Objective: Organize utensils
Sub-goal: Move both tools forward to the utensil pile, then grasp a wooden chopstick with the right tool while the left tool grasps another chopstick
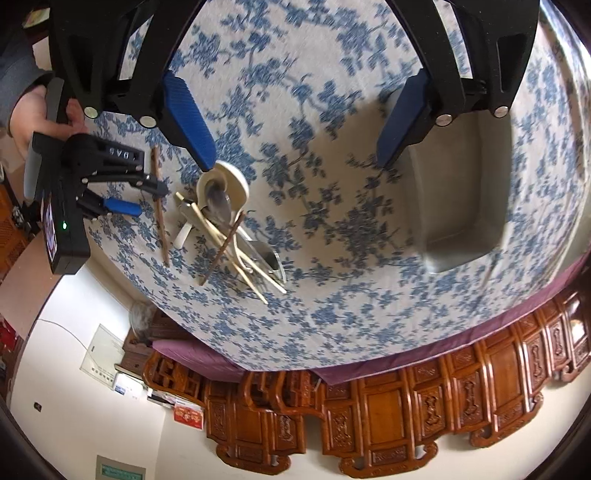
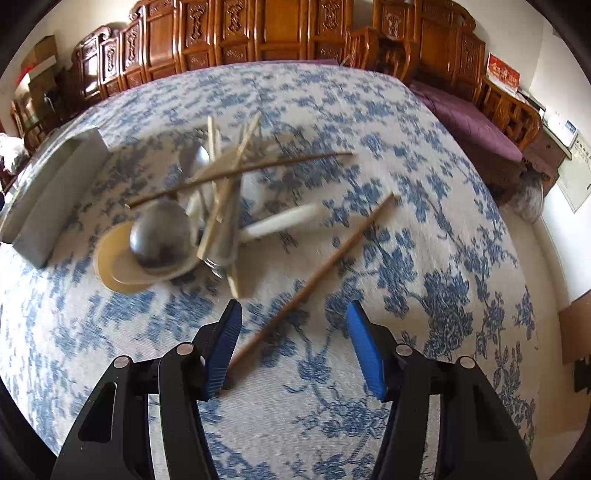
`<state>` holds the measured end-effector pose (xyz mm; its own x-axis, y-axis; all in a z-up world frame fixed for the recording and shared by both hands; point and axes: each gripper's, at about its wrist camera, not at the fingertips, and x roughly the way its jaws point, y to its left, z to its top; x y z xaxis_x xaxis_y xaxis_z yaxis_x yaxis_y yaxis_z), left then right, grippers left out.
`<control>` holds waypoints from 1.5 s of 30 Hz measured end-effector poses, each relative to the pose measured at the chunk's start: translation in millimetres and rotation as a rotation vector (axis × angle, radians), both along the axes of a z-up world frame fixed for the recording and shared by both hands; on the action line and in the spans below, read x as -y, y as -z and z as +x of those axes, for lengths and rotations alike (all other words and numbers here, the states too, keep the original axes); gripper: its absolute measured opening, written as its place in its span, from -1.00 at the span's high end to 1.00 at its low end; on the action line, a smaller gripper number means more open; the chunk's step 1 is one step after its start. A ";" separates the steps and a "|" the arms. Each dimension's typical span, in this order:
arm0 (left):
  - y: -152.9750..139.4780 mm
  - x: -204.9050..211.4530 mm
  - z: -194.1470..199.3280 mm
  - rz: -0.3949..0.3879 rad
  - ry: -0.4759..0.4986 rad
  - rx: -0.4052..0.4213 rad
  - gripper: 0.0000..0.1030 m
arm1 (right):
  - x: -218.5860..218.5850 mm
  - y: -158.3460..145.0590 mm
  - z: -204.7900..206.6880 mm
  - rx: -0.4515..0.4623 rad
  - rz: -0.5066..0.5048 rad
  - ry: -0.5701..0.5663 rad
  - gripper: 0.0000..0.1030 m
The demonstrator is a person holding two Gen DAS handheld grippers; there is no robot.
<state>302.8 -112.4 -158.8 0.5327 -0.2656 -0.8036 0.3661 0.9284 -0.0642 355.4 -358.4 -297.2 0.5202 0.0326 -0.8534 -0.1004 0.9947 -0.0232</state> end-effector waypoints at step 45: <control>27.5 117.5 51.6 0.008 0.213 -0.157 0.58 | 38.4 -2.4 0.3 -0.024 -0.005 -0.003 0.89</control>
